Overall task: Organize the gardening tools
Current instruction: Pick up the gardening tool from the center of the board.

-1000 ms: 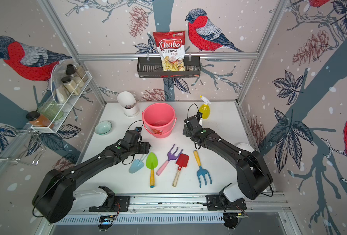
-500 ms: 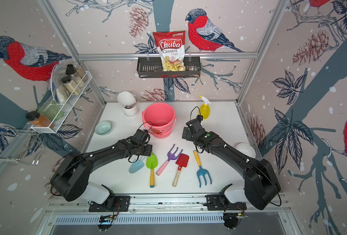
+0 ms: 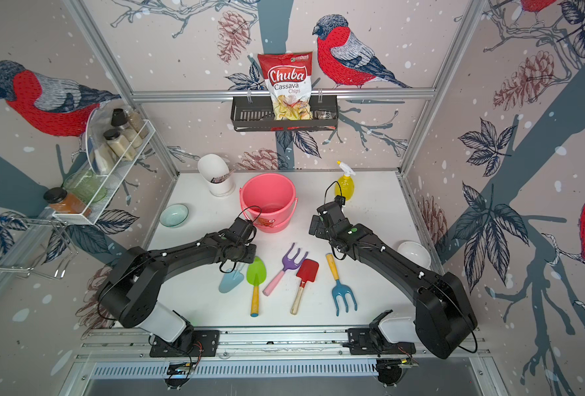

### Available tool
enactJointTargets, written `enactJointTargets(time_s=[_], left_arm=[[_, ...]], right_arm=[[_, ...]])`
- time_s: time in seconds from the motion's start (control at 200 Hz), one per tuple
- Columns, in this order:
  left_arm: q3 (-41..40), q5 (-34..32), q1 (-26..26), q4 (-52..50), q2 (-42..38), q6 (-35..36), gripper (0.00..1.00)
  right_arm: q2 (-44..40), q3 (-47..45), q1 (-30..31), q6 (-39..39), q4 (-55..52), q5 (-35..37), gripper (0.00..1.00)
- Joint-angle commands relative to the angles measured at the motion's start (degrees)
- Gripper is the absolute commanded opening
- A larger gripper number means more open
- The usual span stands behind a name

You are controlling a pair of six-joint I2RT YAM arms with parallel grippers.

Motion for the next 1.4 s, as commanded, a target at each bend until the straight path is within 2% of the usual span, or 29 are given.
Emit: enactJointTargets(time_s=[0.0, 0.15, 0.33, 0.465, 0.56, 0.705, 0.945, 1.146, 1.266, 1.396], left_arm=[[0.4, -0.9, -0.2, 0.6, 0.4, 0.7, 0.28], [-0.1, -2.4, -0.2, -0.4, -1.4, 0.2, 0.00], [0.0, -7.1, -0.1, -4.9, -9.0, -3.0, 0.00], [1.0, -9.1, 0.2, -6.0, -17.8, -9.6, 0.00], [1.4, -9.4, 0.2, -2.7, -24.7, -16.3, 0.00], [1.2, -9.2, 0.2, 7.5, -32.8, -26.2, 0.00], [2.5, -10.7, 0.2, 17.4, -35.2, -41.3, 0.00], [-0.9, -13.7, 0.2, 22.8, -39.0, -52.6, 0.00], [-2.4, -15.0, 0.1, 23.4, -41.0, -57.5, 0.00], [-2.4, -15.5, 0.1, 23.3, -42.1, -58.9, 0.00]], right_arm=[[-0.7, -0.5, -0.3, 0.6, 1.2, -0.1, 1.00], [-1.4, -0.9, -0.3, 0.7, 1.4, -0.3, 1.00], [-2.4, -1.7, 1.4, -2.3, 4.8, -5.1, 1.00], [-4.0, -2.9, 6.5, -5.8, 9.7, -9.0, 1.00], [-5.2, -3.6, 11.6, -8.5, 13.2, -10.2, 1.00], [-7.8, -3.6, 19.0, -12.8, 17.9, -9.9, 1.00], [-11.5, -6.6, 22.7, -12.7, 31.3, -16.9, 1.00], [-10.4, -7.7, 24.3, -14.1, 38.0, -17.8, 0.99], [-9.2, -8.6, 24.9, -14.8, 42.5, -17.6, 0.93], [-7.7, -8.6, 25.4, -15.8, 45.5, -16.3, 0.83]])
